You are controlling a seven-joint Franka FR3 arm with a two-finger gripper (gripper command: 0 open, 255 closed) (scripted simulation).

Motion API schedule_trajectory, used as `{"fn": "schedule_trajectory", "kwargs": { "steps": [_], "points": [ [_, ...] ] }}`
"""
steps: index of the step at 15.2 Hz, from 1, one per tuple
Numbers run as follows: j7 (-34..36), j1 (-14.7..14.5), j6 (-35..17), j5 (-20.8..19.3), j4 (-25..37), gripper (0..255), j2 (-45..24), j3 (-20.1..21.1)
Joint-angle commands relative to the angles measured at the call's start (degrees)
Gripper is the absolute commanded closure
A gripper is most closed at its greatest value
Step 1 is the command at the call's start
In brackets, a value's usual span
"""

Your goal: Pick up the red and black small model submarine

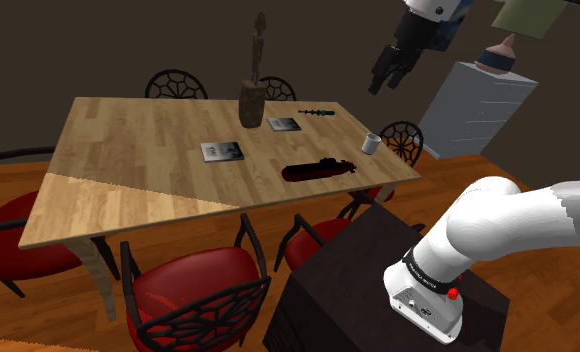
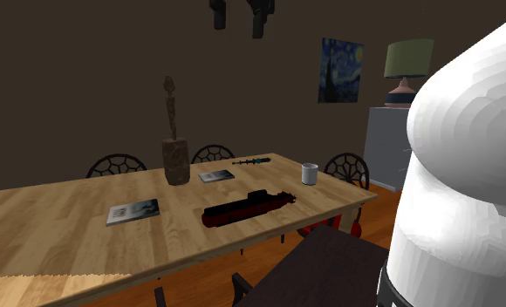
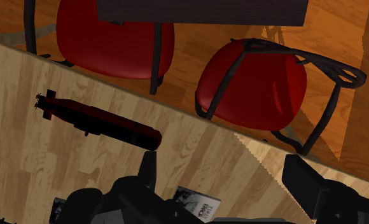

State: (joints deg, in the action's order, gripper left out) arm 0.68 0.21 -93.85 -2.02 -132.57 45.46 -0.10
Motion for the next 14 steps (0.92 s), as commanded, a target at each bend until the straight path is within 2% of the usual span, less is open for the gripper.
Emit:
{"fn": "schedule_trajectory", "kwargs": {
  "steps": [1,8,14],
  "points": [
    [0.0,0.0,0.0,0.0,0.0,0,0.0,0.0],
    [-9.2,0.8,-11.3,-3.8,-7.9,0,-3.4,-6.8],
    [-17.2,1.4,-21.8,-6.4,-11.5,0,-10.3,-12.9]
  ]
}}
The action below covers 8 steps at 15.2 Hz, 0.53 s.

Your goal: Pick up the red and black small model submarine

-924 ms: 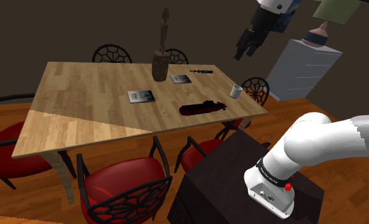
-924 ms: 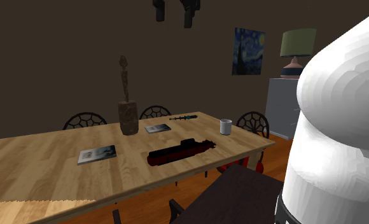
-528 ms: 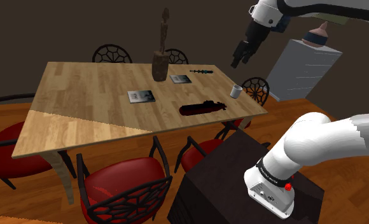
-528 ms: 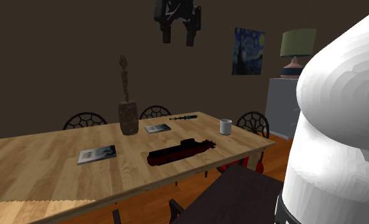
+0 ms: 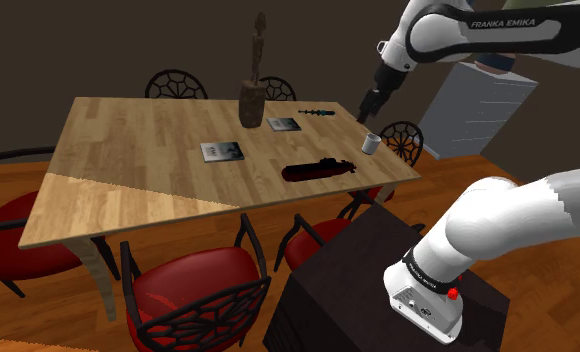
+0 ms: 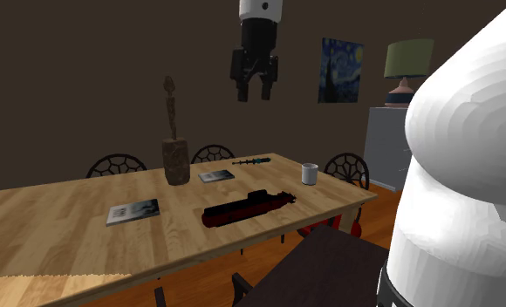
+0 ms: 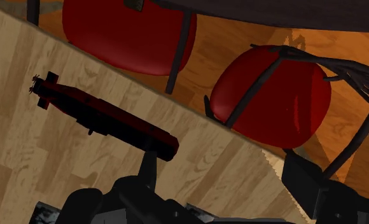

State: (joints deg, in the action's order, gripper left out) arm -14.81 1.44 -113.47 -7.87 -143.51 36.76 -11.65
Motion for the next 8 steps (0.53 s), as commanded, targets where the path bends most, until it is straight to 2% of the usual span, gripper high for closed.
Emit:
{"fn": "schedule_trajectory", "kwargs": {
  "steps": [1,8],
  "points": [
    [-3.1,0.2,-4.0,-0.8,-0.8,0,-3.0,-2.4],
    [-13.4,-0.5,-16.3,-0.7,-0.2,0,-15.9,-9.8]
  ]
}}
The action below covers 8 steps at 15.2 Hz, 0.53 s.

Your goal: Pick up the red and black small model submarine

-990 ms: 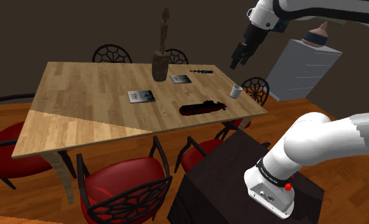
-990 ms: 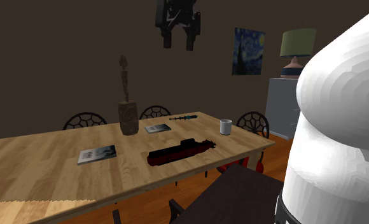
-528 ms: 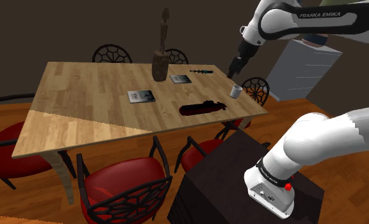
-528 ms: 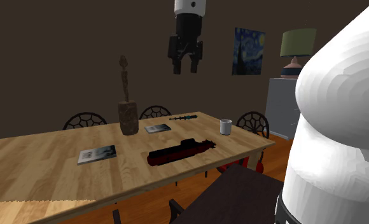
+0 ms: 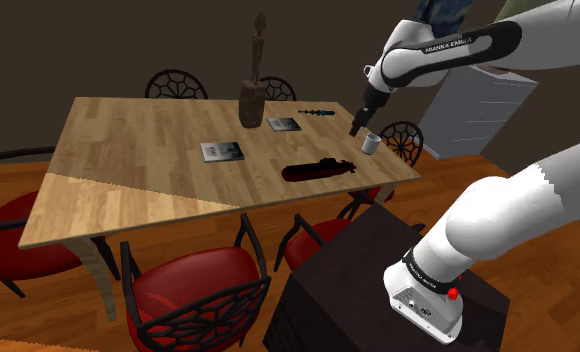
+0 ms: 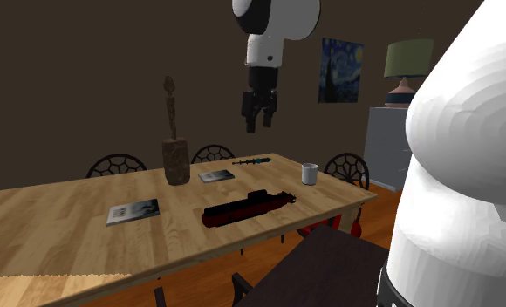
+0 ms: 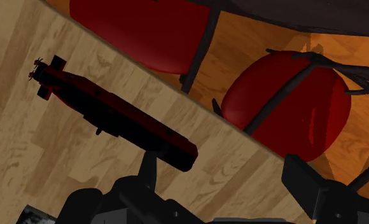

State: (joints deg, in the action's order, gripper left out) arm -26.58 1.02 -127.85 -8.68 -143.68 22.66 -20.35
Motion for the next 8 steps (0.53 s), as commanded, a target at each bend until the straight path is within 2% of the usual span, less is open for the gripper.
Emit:
{"fn": "schedule_trajectory", "kwargs": {
  "steps": [1,5,8],
  "points": [
    [-3.4,-0.4,-3.6,0.7,0.4,0,-4.0,-2.1],
    [-11.2,-1.6,-9.8,4.5,3.0,0,-13.3,-6.0],
    [-18.3,-2.2,-13.6,9.7,5.9,0,-20.9,-8.0]
  ]
}}
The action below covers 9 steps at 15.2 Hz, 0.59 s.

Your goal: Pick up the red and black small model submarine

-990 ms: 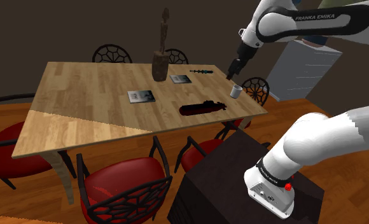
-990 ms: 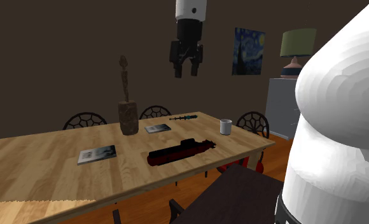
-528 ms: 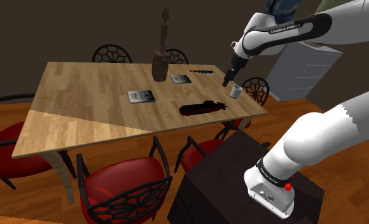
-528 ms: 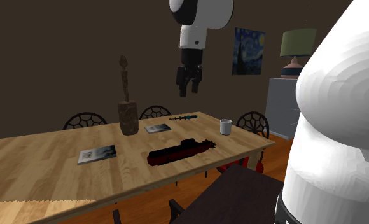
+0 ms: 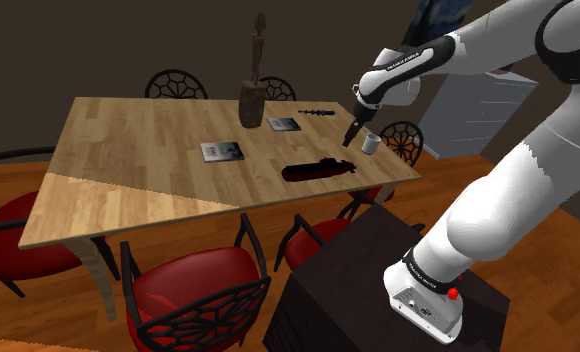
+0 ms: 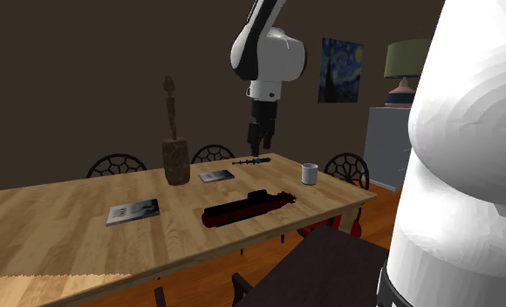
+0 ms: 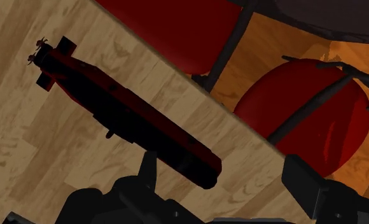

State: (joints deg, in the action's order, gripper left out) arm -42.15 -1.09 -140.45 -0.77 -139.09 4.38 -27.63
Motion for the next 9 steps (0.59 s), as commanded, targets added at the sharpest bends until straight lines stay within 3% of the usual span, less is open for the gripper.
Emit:
{"fn": "schedule_trajectory", "kwargs": {
  "steps": [1,4,9],
  "points": [
    [-5.3,-0.1,-2.1,4.0,2.4,0,-5.2,-1.1],
    [-13.1,1.2,-4.5,10.7,6.5,0,-13.1,-0.7],
    [-23.7,6.4,-6.5,19.6,14.9,0,-25.5,3.2]
  ]
}}
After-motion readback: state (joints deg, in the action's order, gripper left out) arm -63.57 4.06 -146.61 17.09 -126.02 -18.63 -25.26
